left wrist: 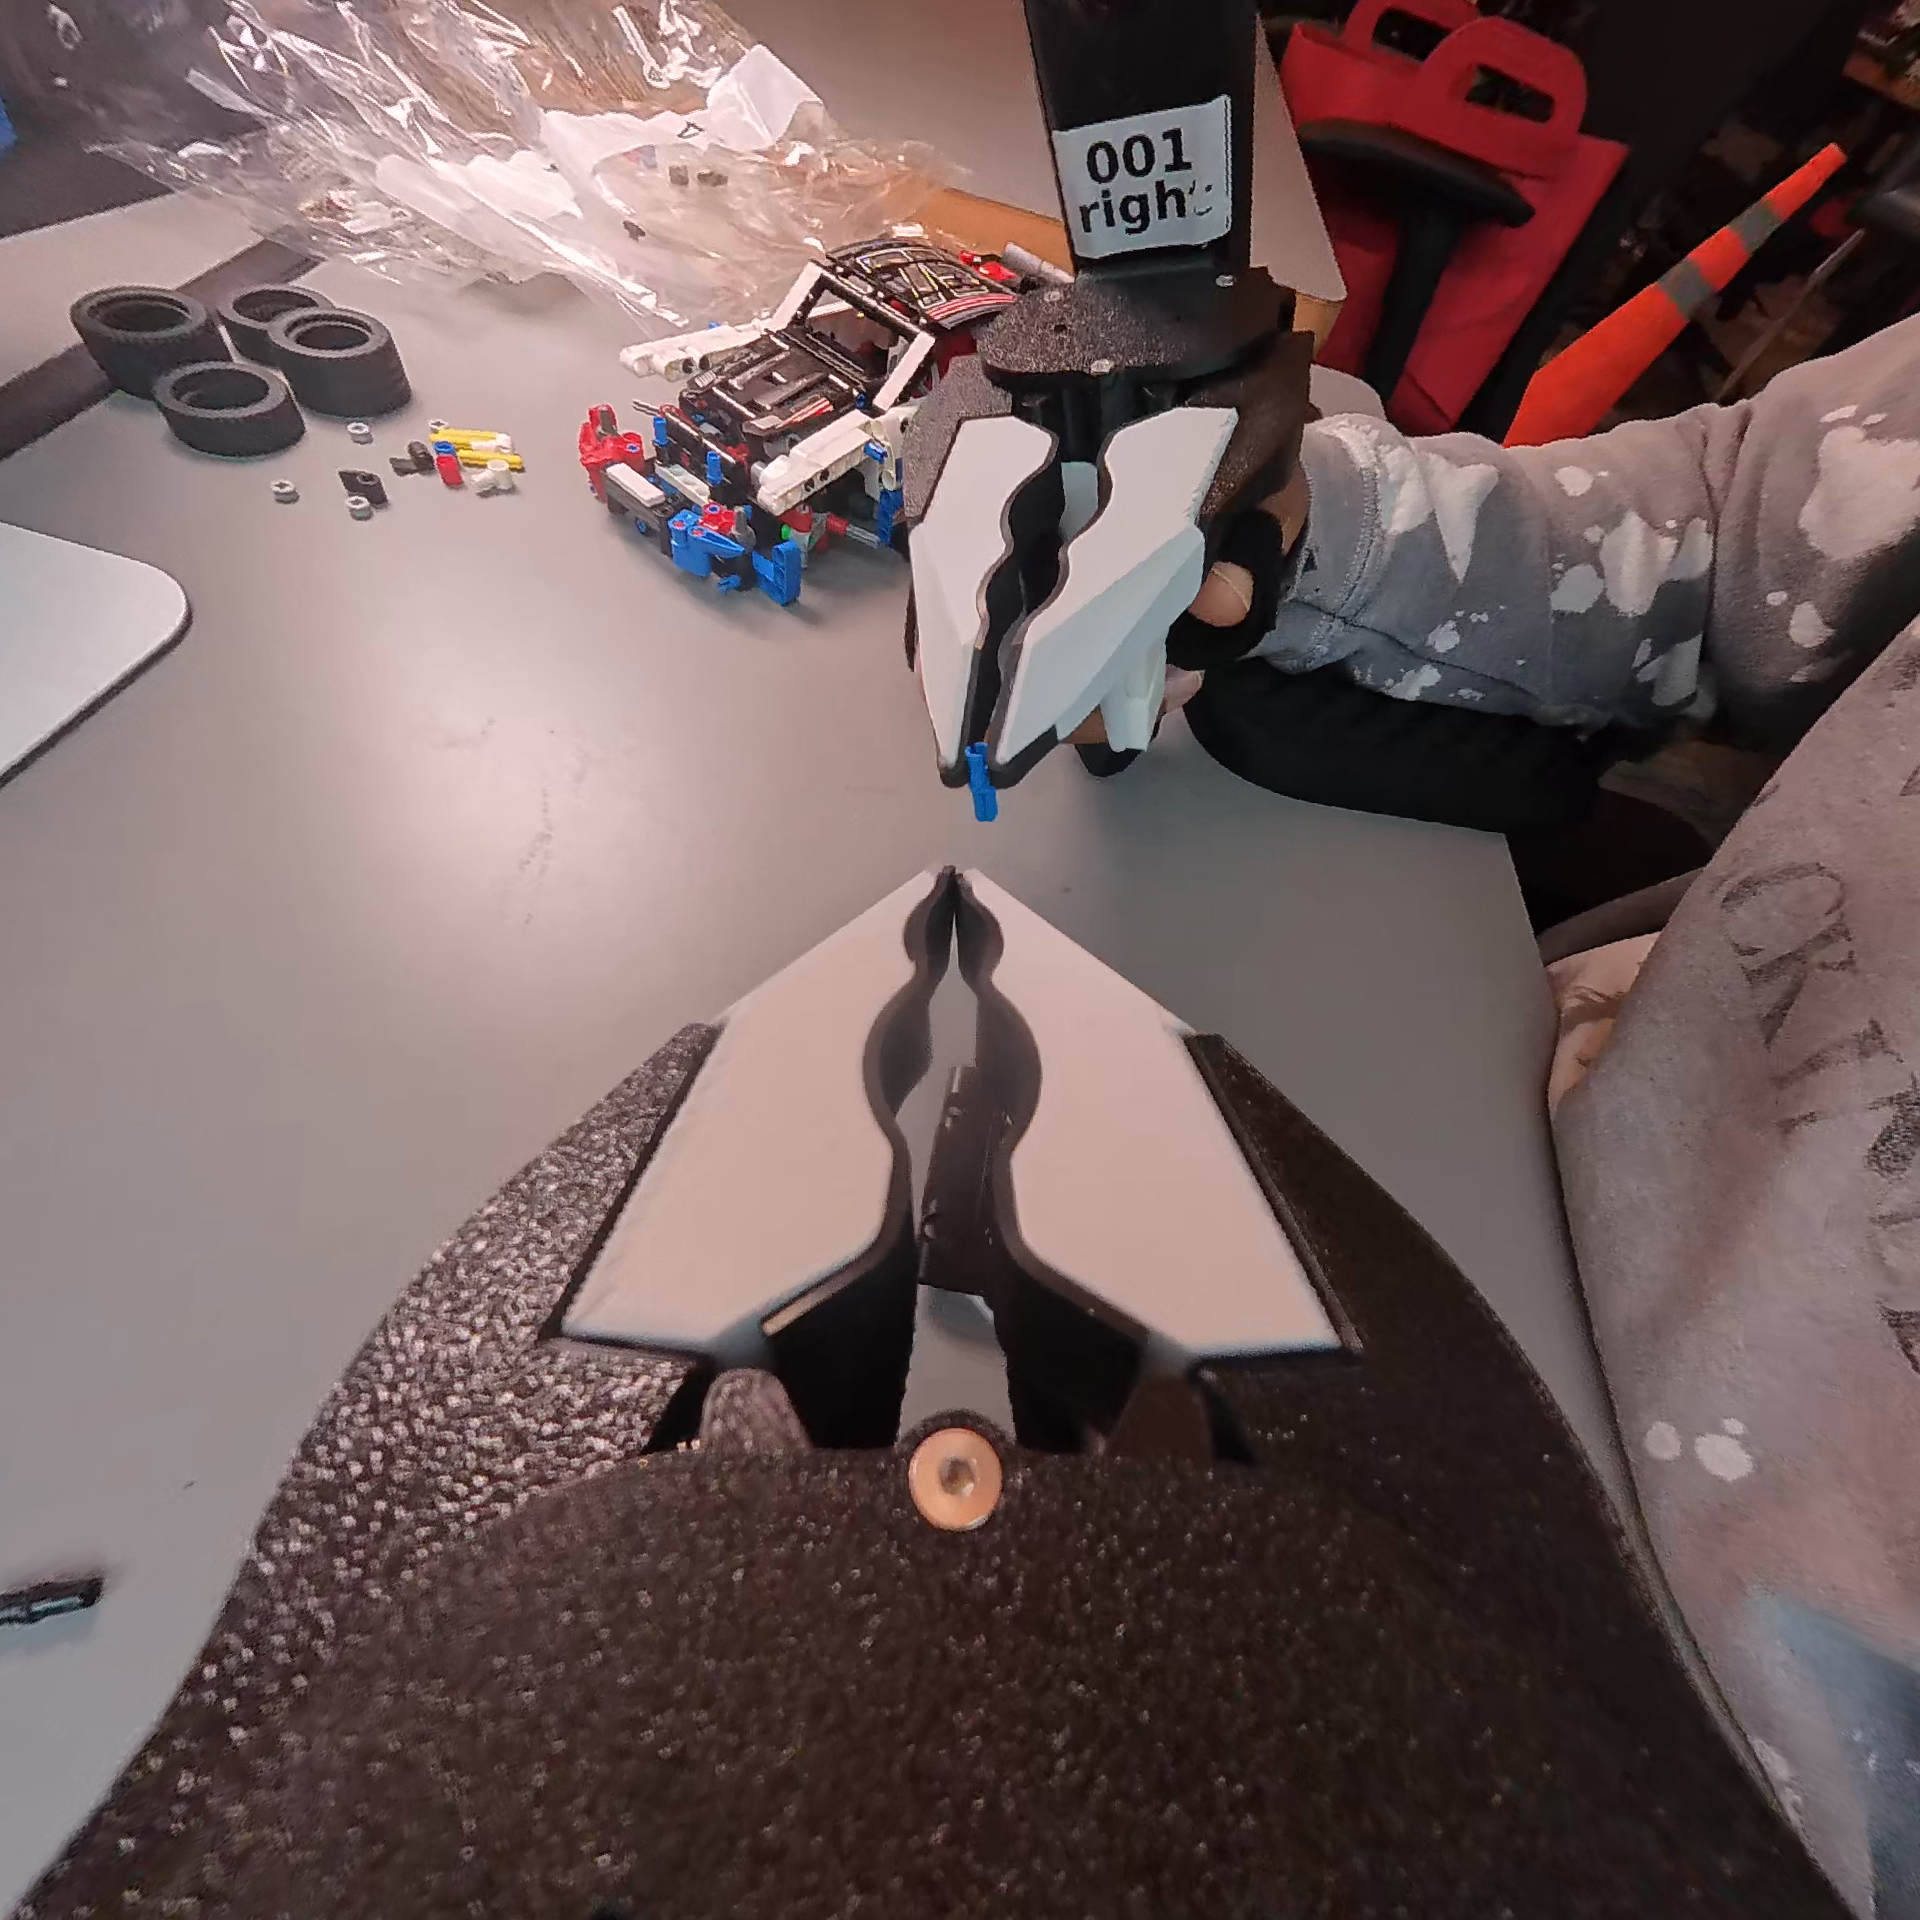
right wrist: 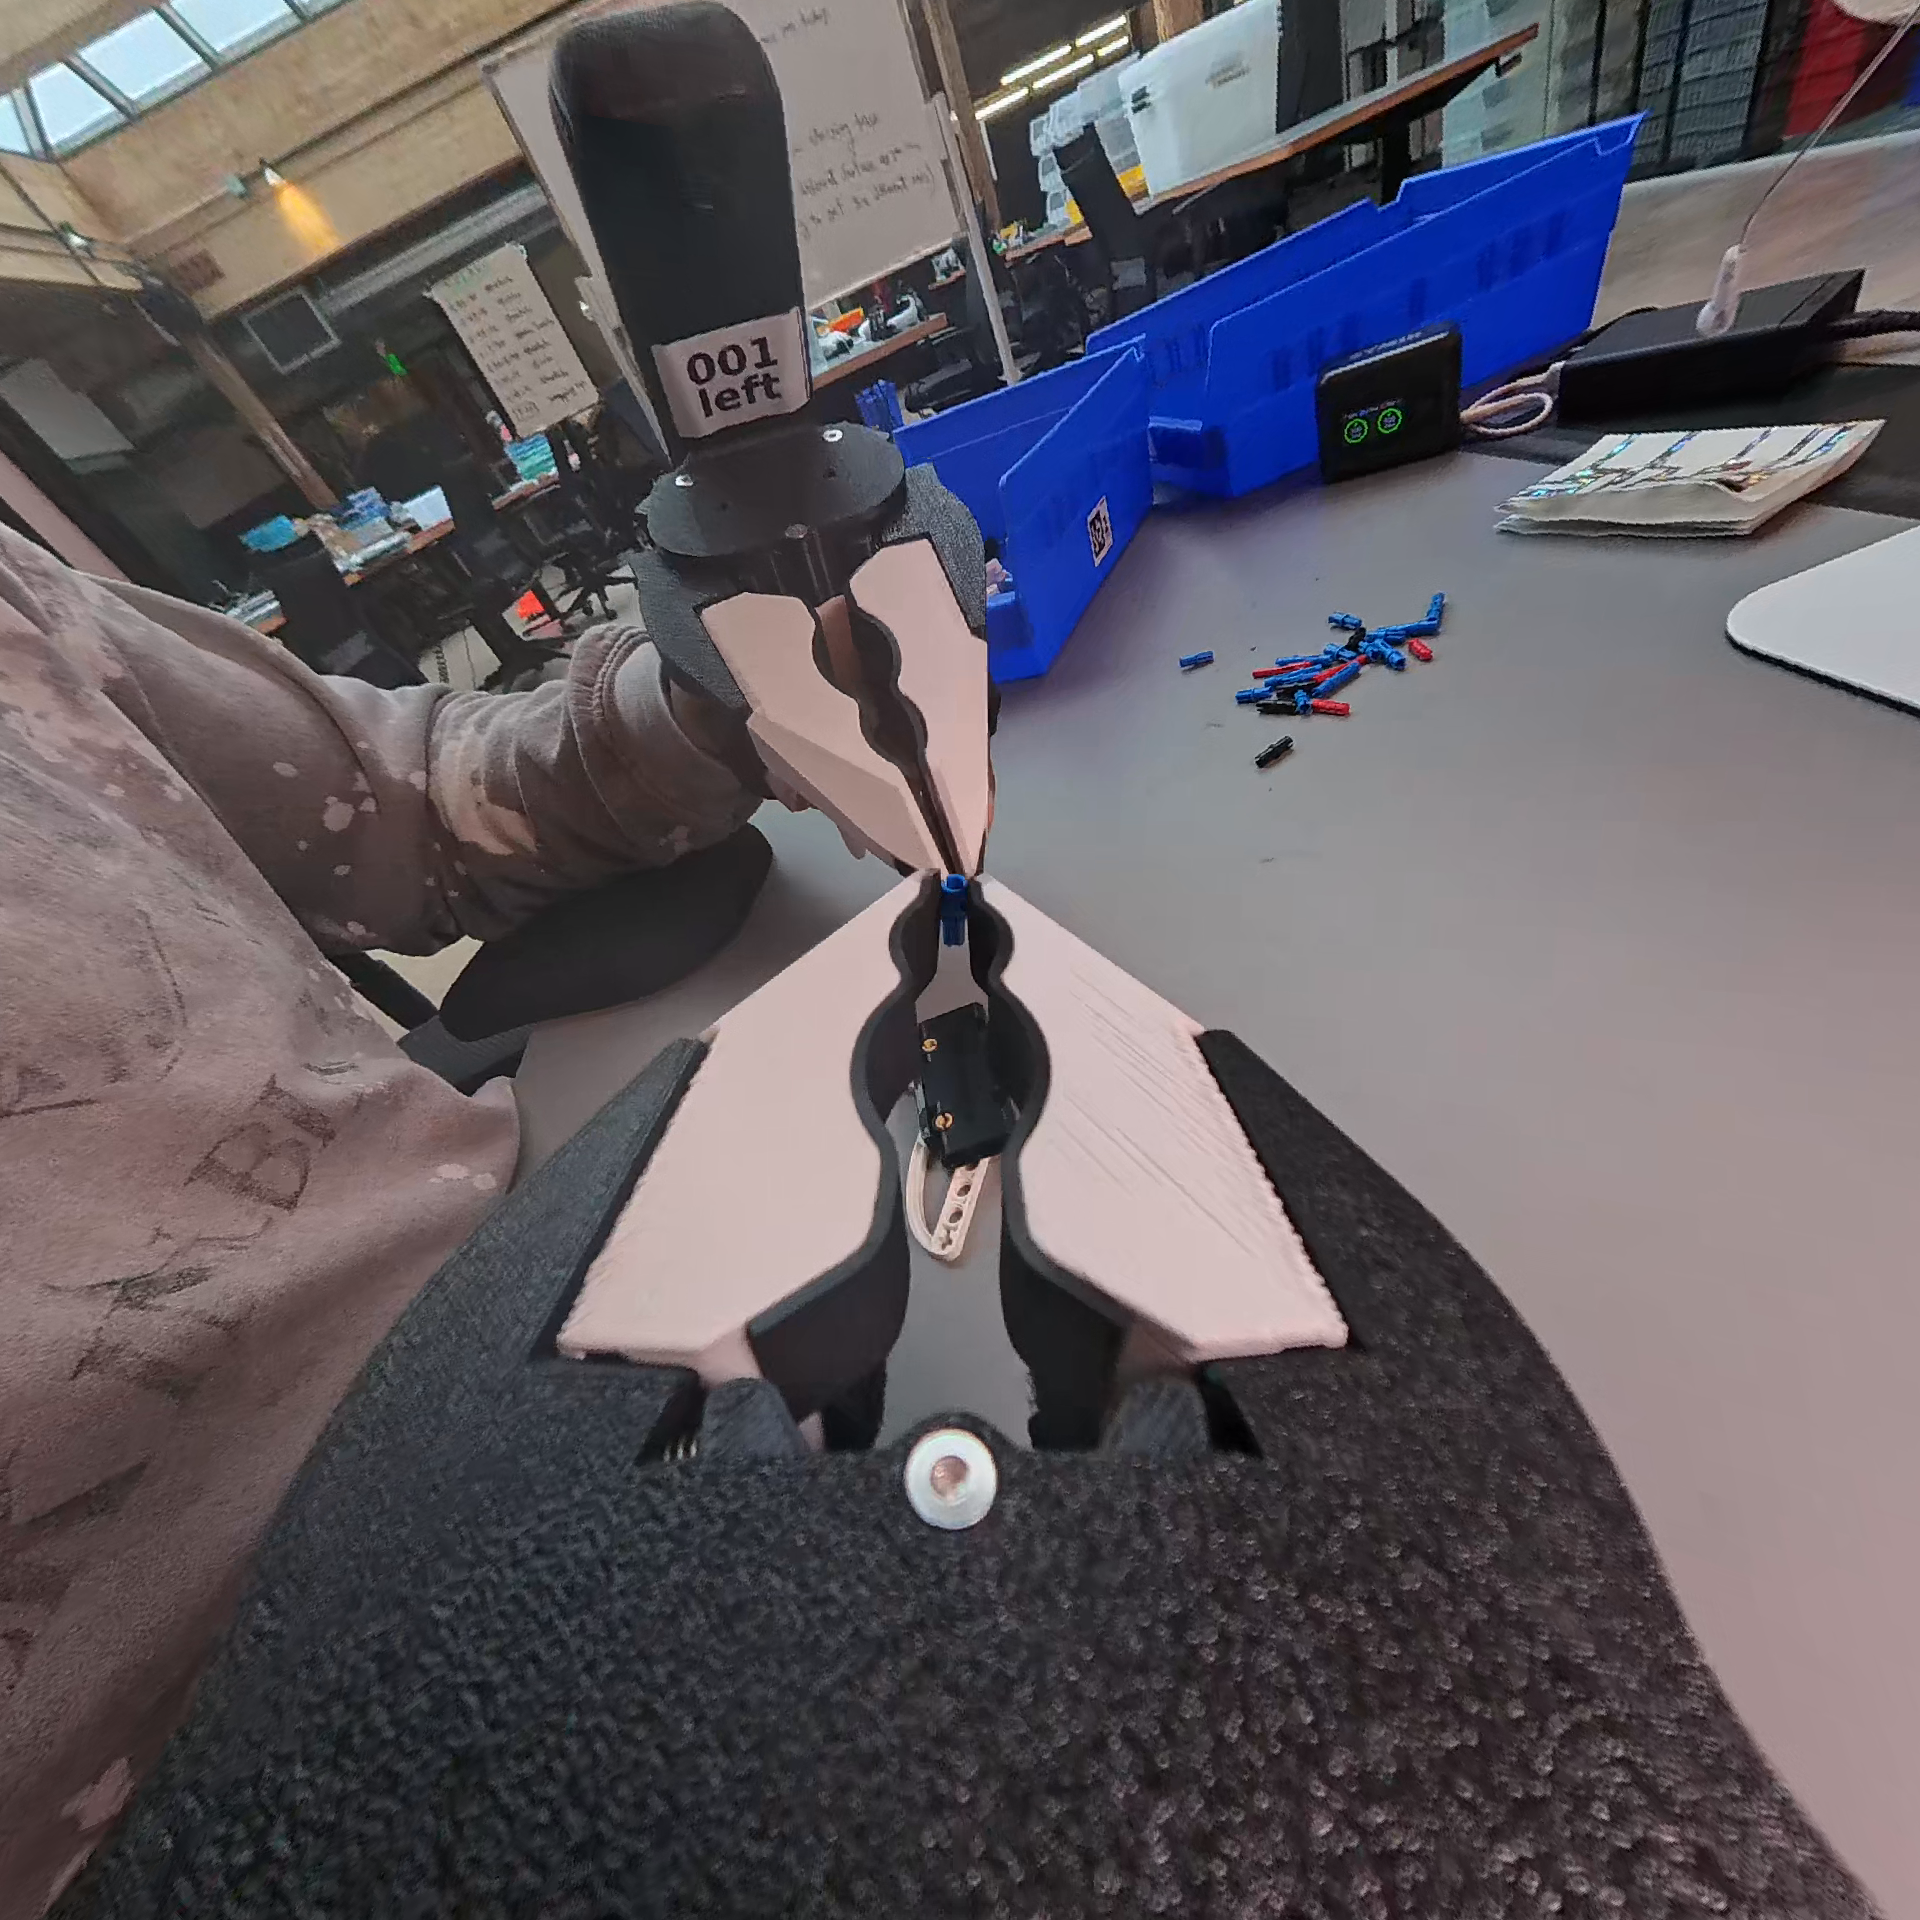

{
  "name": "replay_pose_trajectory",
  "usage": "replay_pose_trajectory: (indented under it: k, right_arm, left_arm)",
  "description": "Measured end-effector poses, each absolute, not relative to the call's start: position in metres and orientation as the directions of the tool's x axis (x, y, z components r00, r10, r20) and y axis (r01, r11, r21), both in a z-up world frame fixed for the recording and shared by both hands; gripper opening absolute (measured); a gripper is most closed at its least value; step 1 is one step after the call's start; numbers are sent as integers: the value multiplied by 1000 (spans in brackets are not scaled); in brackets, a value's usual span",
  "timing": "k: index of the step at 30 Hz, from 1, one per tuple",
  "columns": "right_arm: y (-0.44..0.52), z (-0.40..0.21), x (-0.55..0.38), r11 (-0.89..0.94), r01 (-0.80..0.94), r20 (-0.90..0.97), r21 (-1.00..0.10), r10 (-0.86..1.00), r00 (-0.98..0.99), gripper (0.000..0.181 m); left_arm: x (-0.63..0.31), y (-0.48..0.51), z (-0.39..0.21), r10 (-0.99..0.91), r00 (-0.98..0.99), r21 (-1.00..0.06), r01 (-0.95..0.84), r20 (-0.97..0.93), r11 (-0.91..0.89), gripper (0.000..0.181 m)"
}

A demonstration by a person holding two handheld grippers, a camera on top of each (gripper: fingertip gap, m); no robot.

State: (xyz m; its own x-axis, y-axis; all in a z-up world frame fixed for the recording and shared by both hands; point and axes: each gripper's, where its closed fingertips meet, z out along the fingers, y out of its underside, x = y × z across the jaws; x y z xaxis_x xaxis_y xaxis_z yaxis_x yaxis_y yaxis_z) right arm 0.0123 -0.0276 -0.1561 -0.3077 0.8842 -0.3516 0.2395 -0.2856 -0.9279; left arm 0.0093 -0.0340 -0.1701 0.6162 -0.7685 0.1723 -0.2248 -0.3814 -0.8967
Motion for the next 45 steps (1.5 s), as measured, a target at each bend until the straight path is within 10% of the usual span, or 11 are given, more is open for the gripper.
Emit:
replay_pose_trajectory:
  k: [1, 20, 31, 45]
  right_arm:
    - [-27, -155, 12, -289, 236, -354, -928, 884, -306, 4]
    - [-28, -159, 7, -298, 239, -360, -924, 888, -284, 4]
    - [-25, -170, 7, -244, 292, -321, -925, 912, -254, 9]
    - [-23, -179, 8, -229, 335, -317, -914, 919, -236, 9]
  left_arm:
    - [10, -35, -172, -770, 609, -892, -219, 192, -395, 0]
    - [9, -27, -172, -730, 631, -887, -139, 264, -440, 2]
    - [-200, 3, -252, -101, 985, -649, -168, -139, -742, 2]
    - [-161, 1, -229, -269, 963, -729, -209, -35, -652, 22]
